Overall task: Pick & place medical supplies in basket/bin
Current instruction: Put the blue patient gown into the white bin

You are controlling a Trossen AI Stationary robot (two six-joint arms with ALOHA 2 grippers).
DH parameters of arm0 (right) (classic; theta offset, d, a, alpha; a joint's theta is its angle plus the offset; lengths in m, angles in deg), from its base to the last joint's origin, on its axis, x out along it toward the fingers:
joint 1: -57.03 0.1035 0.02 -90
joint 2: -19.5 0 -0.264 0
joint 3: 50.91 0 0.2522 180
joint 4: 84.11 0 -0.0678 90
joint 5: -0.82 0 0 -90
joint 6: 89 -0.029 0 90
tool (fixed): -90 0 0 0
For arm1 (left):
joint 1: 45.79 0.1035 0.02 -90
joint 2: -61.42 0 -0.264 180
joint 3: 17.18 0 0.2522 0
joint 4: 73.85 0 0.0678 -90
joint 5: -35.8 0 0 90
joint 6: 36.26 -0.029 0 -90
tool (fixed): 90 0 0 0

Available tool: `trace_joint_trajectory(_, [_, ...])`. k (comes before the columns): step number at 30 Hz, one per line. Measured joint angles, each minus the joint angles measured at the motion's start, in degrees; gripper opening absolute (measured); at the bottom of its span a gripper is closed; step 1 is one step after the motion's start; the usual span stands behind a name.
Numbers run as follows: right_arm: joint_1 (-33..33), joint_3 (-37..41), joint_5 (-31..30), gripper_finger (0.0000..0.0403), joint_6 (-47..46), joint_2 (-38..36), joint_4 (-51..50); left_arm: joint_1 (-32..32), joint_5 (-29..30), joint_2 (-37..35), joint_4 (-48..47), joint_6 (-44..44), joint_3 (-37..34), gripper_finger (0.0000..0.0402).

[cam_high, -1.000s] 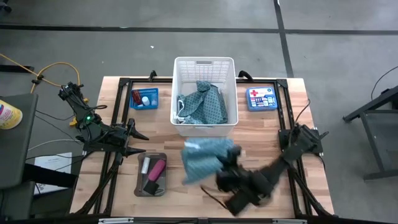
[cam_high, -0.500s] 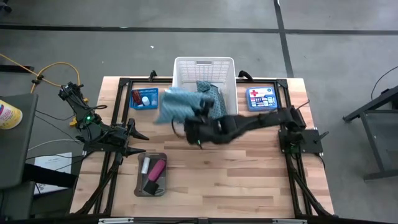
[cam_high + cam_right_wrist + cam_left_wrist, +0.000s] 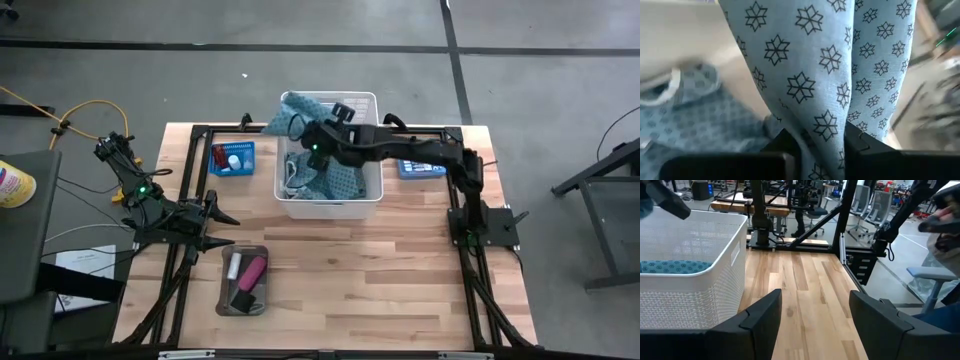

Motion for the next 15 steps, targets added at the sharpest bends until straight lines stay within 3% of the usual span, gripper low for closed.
trace_joint_trajectory(5, [-3.74, 0.48, 6.99, 0.0055, -9.31, 0.57, -8.63, 0.00, 0.00, 0.00, 0.00, 0.01, 0.00, 0.0224])
trace_joint_trajectory(15, [-6.65, 11.71, 13.29, 0.0055, -12.68, 0.59, -7.47, 0.00, -0.02, 0.00, 0.00, 0.01, 0.00, 0.0224])
